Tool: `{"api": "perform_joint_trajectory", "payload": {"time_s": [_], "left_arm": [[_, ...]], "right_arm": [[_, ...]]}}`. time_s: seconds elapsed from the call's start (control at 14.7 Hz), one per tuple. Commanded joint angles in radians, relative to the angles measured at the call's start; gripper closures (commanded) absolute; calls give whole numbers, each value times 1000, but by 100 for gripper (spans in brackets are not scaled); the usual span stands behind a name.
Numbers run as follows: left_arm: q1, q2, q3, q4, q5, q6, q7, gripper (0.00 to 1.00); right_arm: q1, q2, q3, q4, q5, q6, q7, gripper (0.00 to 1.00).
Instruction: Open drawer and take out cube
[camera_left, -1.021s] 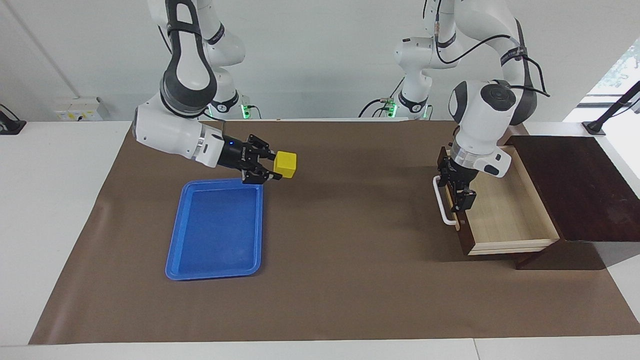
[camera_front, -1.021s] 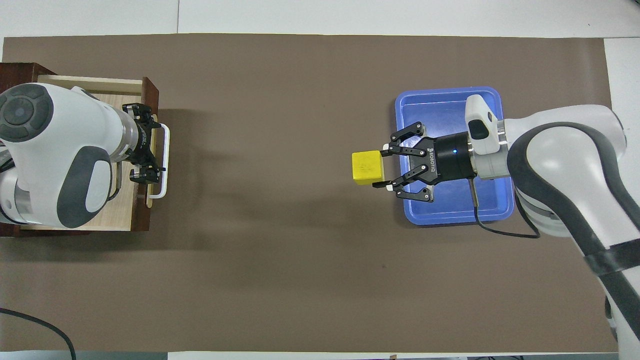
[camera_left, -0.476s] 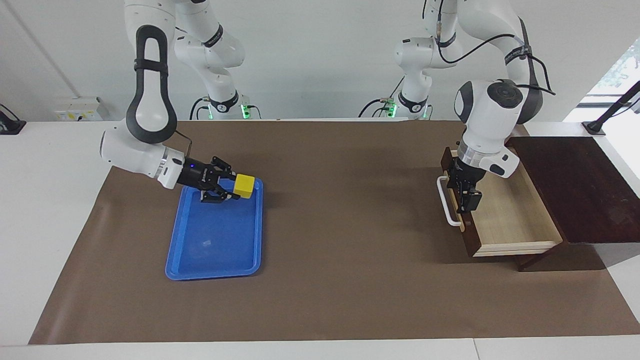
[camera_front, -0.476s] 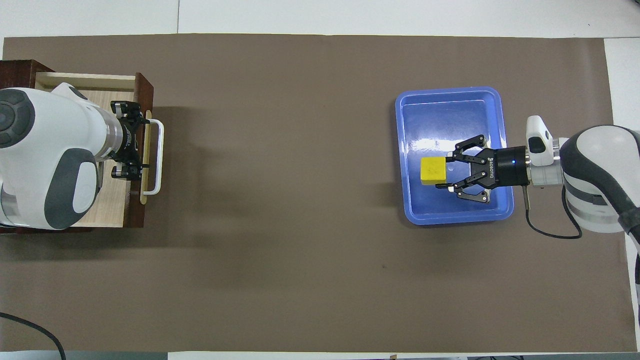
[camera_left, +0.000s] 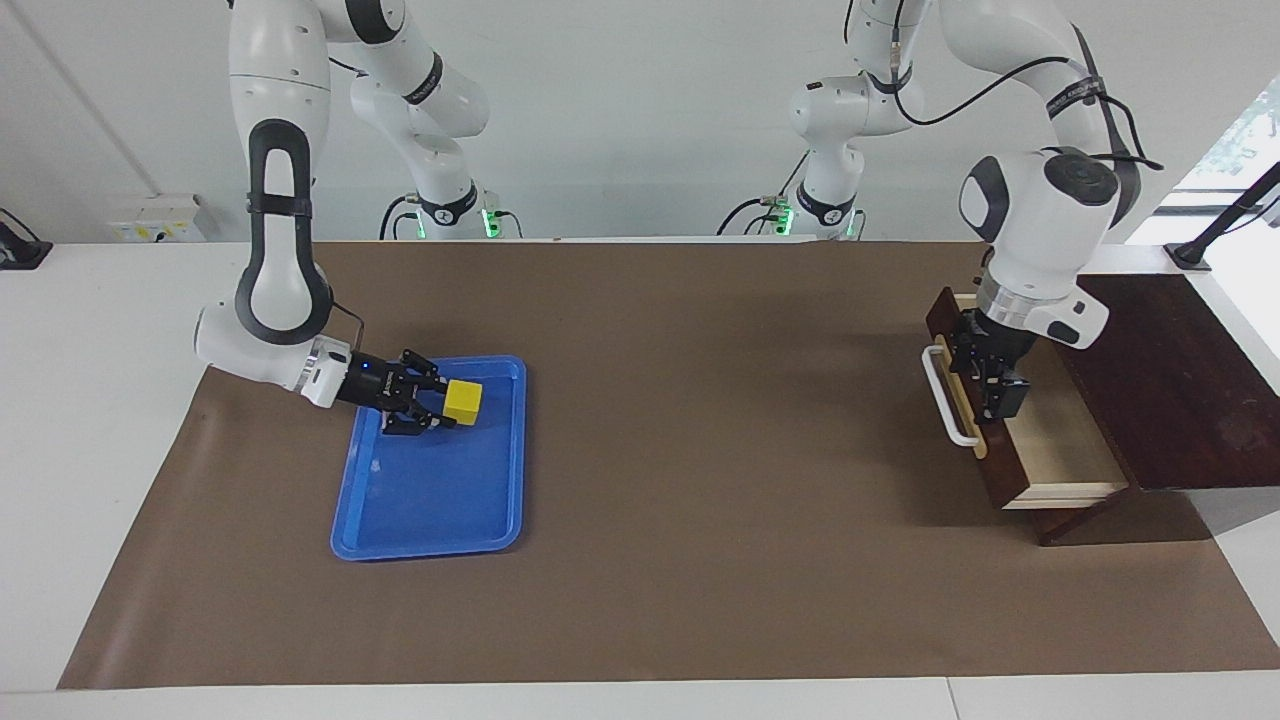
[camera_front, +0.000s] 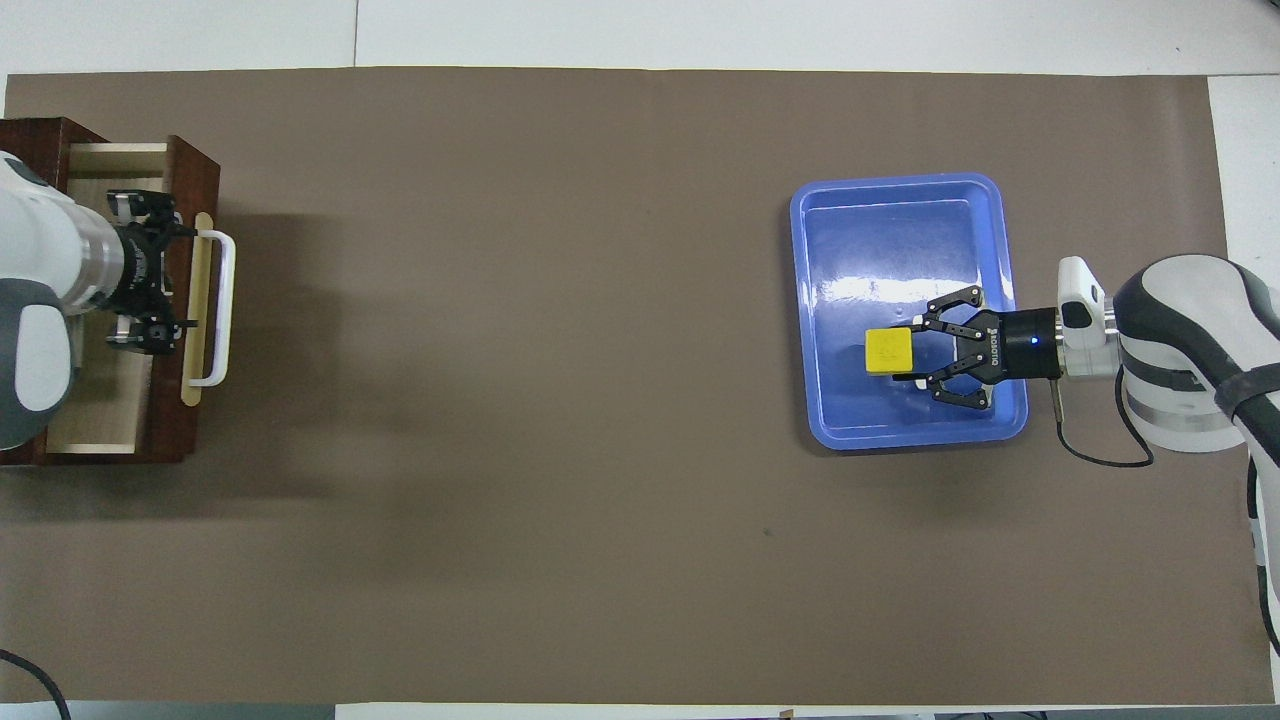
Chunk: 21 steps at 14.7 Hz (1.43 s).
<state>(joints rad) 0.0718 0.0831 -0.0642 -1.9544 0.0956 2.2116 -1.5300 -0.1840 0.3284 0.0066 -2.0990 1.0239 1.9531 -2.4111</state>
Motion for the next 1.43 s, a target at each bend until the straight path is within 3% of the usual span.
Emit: {"api": "perform_joint_trajectory", "payload": {"time_s": [0.0, 0.27, 0.68, 0.95, 1.02, 1.09, 1.36], "left_arm": [[84, 38, 11, 46, 41, -10, 121, 0], [135, 38, 7, 51, 39, -24, 206, 0], [-7, -19, -11, 224, 15, -340, 264, 0], [-58, -114, -17, 242, 1, -515, 673, 0], [-60, -121, -19, 256, -25, -565, 797, 0], [-60, -129, -19, 278, -65, -604, 924, 0], [-59, -161, -14, 290, -82, -722, 1270, 0]], "right_arm": [[-12, 6, 13, 17, -13, 38, -55, 100], [-12, 29, 13, 17, -10, 46, -100, 100], [-12, 35, 12, 40, -10, 50, -114, 100], [-22, 40, 13, 43, -10, 64, -117, 100], [-23, 40, 13, 43, -10, 61, -115, 16], [-26, 40, 13, 45, -10, 56, -112, 0], [-32, 40, 13, 53, -10, 41, -106, 0]]}}
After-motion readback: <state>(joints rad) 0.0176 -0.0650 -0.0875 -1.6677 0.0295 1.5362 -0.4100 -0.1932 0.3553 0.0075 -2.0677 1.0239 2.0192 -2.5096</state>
